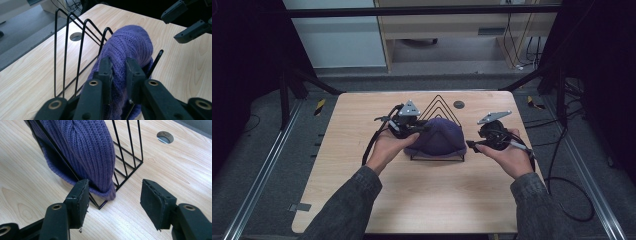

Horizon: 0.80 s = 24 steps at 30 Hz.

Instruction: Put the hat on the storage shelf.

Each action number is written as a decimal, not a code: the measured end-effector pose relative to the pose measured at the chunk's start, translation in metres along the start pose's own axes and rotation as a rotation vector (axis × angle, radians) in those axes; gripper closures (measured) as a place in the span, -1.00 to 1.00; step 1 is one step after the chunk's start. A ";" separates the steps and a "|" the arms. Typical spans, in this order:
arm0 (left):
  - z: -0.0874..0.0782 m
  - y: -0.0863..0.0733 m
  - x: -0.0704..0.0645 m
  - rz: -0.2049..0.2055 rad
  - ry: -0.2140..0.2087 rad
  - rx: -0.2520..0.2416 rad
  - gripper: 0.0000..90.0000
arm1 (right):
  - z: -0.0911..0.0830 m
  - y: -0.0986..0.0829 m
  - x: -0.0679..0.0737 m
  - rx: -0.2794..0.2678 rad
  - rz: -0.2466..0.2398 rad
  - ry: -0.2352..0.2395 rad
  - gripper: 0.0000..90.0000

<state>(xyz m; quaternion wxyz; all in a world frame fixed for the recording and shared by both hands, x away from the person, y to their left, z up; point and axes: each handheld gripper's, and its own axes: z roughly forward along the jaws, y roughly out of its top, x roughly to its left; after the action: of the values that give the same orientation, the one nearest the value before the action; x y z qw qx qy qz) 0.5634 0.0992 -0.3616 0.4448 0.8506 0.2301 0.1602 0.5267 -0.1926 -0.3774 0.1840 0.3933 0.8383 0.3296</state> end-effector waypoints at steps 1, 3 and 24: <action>-0.001 0.000 0.000 -0.003 0.005 -0.004 0.64 | 0.000 0.000 0.000 0.002 0.001 0.000 -0.11; -0.002 0.000 -0.001 -0.007 0.018 -0.013 0.57 | -0.001 -0.001 0.001 -0.001 0.002 0.000 -0.11; -0.029 0.003 -0.012 -0.060 0.097 -0.007 -0.48 | -0.016 -0.014 0.011 -0.041 0.017 -0.015 -0.23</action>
<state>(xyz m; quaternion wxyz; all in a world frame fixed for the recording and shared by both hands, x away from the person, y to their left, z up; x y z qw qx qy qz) 0.5406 0.1109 -0.3440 0.4407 0.8330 0.2763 0.1884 0.5032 -0.1972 -0.3760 0.1955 0.3991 0.8266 0.3452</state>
